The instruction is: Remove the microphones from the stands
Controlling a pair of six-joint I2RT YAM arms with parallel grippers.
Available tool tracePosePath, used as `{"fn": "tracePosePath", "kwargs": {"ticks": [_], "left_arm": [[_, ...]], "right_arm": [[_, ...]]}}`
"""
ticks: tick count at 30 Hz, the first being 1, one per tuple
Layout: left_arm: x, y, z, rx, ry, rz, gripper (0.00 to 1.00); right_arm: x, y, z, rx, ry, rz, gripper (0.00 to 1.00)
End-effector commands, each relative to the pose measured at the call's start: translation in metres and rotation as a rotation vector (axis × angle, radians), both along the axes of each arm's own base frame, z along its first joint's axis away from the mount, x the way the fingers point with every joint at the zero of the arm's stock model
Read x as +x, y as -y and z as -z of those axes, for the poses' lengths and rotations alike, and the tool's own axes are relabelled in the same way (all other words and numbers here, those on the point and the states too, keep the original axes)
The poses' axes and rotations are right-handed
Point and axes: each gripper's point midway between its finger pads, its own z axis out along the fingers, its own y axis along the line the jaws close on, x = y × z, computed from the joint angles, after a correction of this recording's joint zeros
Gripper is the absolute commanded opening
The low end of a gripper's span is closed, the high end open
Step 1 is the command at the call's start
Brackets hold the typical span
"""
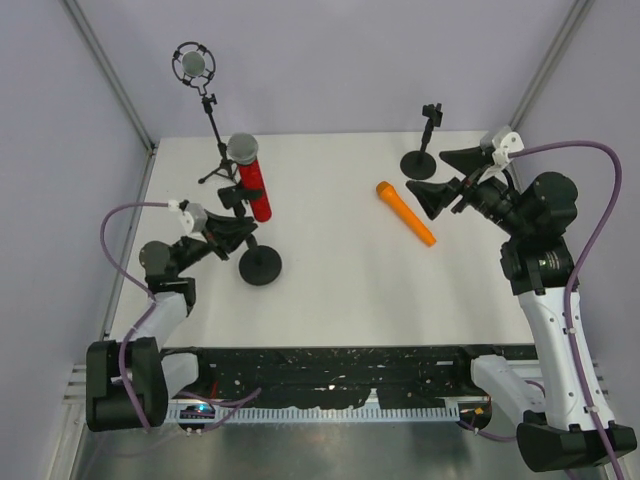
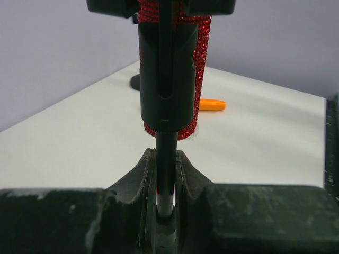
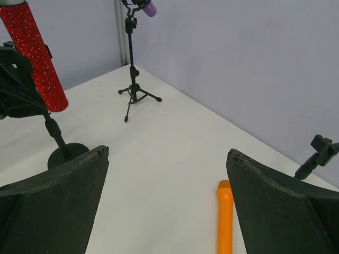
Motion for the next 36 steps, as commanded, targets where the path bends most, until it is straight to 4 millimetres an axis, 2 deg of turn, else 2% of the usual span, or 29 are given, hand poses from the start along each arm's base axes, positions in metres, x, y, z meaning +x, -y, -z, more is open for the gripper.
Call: {"fn": "tracePosePath", "kwargs": {"ticks": [1, 5, 10, 13, 16, 21, 25, 30, 36], "left_arm": [[-0.037, 0.051, -0.035, 0.008, 0.13, 0.187, 0.0], [-0.052, 0.093, -0.046, -0.007, 0.125, 0.299, 0.0], [-0.055, 0.131, -0.064, -0.047, 0.102, 0.393, 0.0], [-0.056, 0.15, -0.069, -0.05, 0.115, 0.429, 0.0], [-0.056, 0.165, -0.062, -0.047, 0.088, 0.467, 0.0], [-0.057, 0.177, -0.046, -0.039, 0.071, 0.46, 0.0], [-0.058, 0.179, -0.034, -0.026, 0.066, 0.456, 0.0], [-0.059, 0.178, -0.03, -0.04, 0.065, 0.451, 0.0], [-0.056, 0.179, -0.021, -0.047, 0.048, 0.437, 0.0]], "right_arm": [[-0.022, -0.025, -0.019, -0.009, 0.09, -0.174, 0.96], [-0.033, -0.042, -0.015, -0.022, 0.091, -0.283, 0.96], [-0.047, -0.06, -0.01, -0.041, 0.092, -0.399, 0.96], [-0.048, -0.064, -0.006, -0.05, 0.094, -0.417, 0.96], [-0.051, -0.067, 0.0, -0.061, 0.089, -0.443, 0.96], [-0.058, -0.076, 0.011, -0.072, 0.076, -0.518, 0.96], [-0.063, -0.085, 0.006, -0.061, 0.099, -0.571, 0.96], [-0.065, -0.092, 0.005, -0.051, 0.086, -0.602, 0.96], [-0.069, -0.1, 0.014, -0.048, 0.059, -0.639, 0.96]]}}
